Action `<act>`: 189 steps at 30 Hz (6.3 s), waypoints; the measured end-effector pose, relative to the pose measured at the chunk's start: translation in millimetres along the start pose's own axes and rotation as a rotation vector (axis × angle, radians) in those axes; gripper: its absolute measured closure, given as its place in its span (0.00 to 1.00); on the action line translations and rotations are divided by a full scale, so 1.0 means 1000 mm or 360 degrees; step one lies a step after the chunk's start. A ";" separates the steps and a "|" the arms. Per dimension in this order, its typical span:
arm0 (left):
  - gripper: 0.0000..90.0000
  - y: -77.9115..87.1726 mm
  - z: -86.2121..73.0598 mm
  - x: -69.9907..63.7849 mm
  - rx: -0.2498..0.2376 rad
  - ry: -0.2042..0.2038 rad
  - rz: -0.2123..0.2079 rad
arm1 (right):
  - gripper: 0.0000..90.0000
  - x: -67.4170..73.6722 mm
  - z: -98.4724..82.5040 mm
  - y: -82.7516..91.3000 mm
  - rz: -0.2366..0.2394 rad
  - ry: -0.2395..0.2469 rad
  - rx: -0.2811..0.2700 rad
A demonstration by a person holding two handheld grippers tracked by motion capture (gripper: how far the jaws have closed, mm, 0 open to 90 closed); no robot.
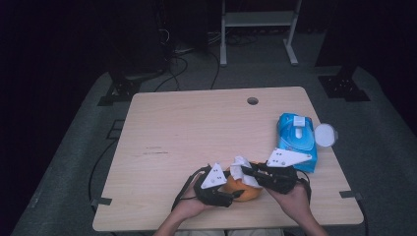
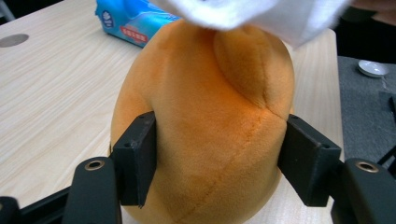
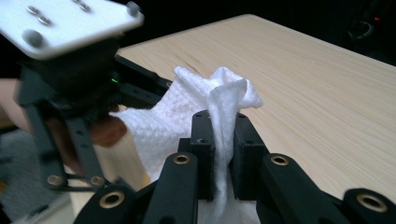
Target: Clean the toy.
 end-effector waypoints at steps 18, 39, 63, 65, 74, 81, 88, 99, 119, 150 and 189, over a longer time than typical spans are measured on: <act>0.19 -0.006 -0.004 -0.006 0.0008 -0.0018 -0.0075 | 0.89 -0.031 -0.017 -0.001 0.0068 -0.0268 0.0034; 0.41 0.015 -0.003 0.020 -0.0037 0.0171 -0.0049 | 0.88 -0.066 -0.031 0.009 -0.0033 -0.0487 -0.0104; 0.42 0.037 0.003 0.045 -0.0127 0.0407 0.0085 | 0.88 -0.033 -0.024 -0.017 -0.0018 -0.0350 -0.0117; 0.41 0.037 0.003 0.047 -0.0131 0.0418 0.0095 | 0.88 -0.036 -0.027 -0.016 -0.0013 -0.0414 -0.0123; 0.40 0.028 0.002 0.038 -0.0088 0.0345 0.0109 | 0.88 -0.011 -0.011 -0.020 0.0125 -0.0302 -0.0215; 0.36 0.018 0.002 0.025 -0.0060 0.0256 0.0104 | 0.88 -0.008 -0.006 -0.014 0.0085 -0.0279 -0.0236; 0.28 0.021 0.003 0.024 -0.0077 0.0240 -0.0016 | 0.88 -0.025 -0.019 -0.013 0.0066 -0.0365 -0.0194; 0.46 0.008 0.000 0.011 0.0013 -0.0083 0.0143 | 0.88 -0.011 -0.005 -0.016 0.0019 -0.0205 -0.0191; 0.50 0.014 0.011 0.019 -0.0027 -0.0167 0.0236 | 0.88 -0.032 -0.018 -0.013 0.0072 -0.0422 -0.0176; 0.21 0.009 0.008 0.020 -0.0044 0.0167 -0.0009 | 0.87 -0.011 -0.050 -0.009 0.0345 -0.0338 0.0129; 0.62 0.020 0.007 0.029 -0.0031 0.0144 0.0100 | 0.66 -0.069 -0.079 0.031 -0.0010 -0.0243 0.0171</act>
Point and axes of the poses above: each handheld gripper's, and its own axes: y roughly backward along the jaws, z roughly out of its top, x roughly to its left, the point moved 8 cm from there along -y, roughly forward along the jaws, and after that the axes turned 6 degrees about -x, right-handed, at the moved point
